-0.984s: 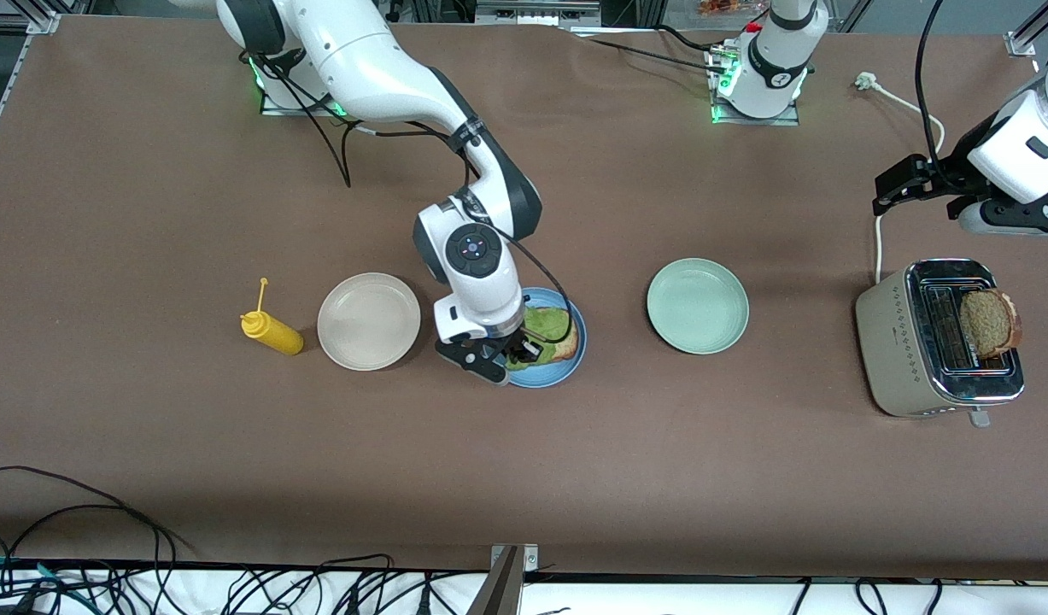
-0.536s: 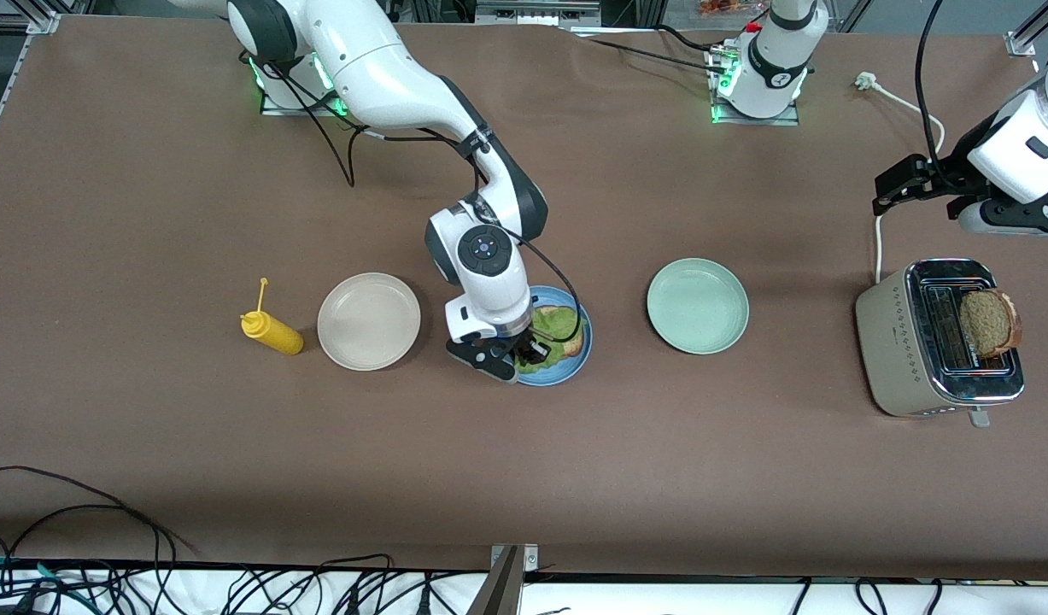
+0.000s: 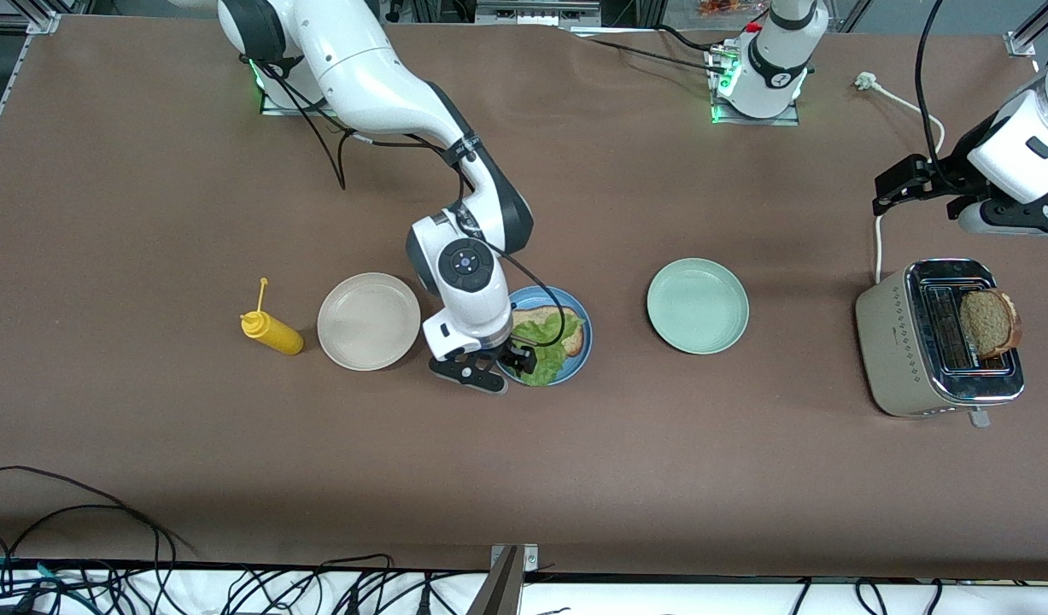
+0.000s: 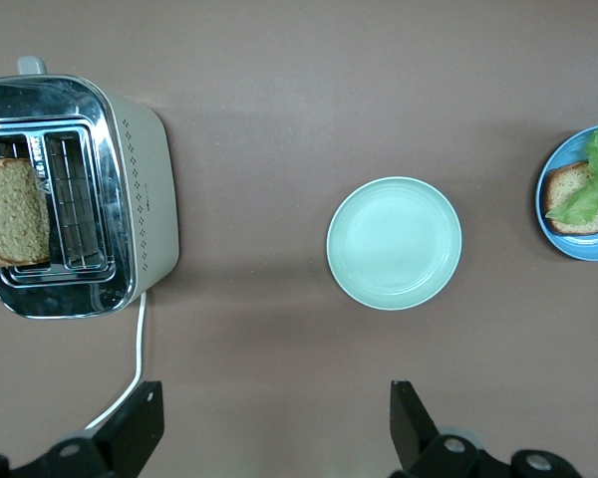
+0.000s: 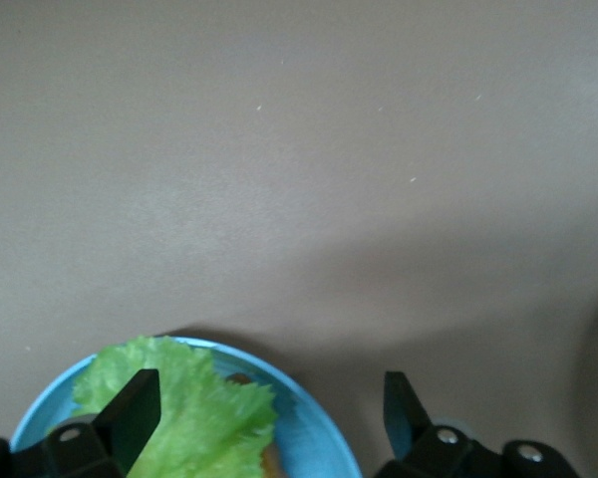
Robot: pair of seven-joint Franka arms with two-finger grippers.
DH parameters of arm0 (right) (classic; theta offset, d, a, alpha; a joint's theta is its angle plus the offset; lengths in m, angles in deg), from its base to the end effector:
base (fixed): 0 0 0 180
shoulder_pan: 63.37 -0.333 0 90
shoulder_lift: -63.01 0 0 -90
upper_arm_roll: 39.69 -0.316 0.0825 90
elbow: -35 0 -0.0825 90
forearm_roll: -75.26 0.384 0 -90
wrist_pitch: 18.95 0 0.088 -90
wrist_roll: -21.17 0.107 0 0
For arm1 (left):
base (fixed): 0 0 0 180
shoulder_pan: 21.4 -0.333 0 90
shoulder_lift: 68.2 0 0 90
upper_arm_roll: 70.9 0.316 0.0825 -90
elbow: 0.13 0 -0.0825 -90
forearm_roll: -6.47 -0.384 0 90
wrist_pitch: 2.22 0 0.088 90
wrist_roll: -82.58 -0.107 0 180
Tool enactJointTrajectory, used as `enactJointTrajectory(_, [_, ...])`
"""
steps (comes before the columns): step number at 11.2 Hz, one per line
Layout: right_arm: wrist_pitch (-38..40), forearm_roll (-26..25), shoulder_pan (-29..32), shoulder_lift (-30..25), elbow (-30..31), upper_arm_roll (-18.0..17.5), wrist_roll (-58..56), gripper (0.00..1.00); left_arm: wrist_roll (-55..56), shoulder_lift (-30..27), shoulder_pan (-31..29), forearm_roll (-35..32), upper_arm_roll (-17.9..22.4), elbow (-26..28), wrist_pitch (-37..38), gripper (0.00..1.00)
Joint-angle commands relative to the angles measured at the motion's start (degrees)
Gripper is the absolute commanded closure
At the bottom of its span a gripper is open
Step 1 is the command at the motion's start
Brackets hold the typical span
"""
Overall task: Make sandwich in blue plate with both arms
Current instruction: 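Lower the lettuce onto the bread and open the right gripper, then move the right gripper back toward the yellow squeeze bottle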
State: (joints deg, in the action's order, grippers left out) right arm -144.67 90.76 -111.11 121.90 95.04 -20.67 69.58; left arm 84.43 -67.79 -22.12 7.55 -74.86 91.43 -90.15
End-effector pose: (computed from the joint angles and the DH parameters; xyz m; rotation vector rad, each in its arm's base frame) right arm 0.6383 0.4700 0.2384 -3.0241 0.4700 -0.2340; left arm 0.5506 -0.0331 0.6047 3.1232 -0.0379 -0.1114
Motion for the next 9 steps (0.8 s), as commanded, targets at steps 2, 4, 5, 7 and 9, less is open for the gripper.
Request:
enactJointTrajectory(2, [6.97,0.24,3.6,-5.26,0.59,0.59,-17.5,0.0,-1.24,-0.94,0.01,1.29,0.19,0.82,-0.58,0.0])
enactJointTrajectory(4, [9.34,0.24,6.51,-10.53,4.71,0.24,-26.48,0.0,-1.24,-0.94,-0.07,1.29,0.19,0.82,-0.58,0.0])
enactJointTrajectory(5, [10.39,0.24,7.74,-12.73,6.74,0.24,-31.31,0.0,-1.24,-0.94,-0.07,1.29,0.19,0.82,-0.58,0.0])
enactJointTrajectory(7, [12.33,0.24,10.64,-16.86,10.17,-0.12,-40.19,0.0,-1.24,-0.94,-0.07,1.29,0.19,0.82,-0.58,0.0])
enactJointTrajectory(9, [14.61,0.24,15.11,-21.69,14.21,-2.12,-49.33,0.0,-1.24,-0.94,-0.07,1.29,0.19,0.82,-0.58,0.0])
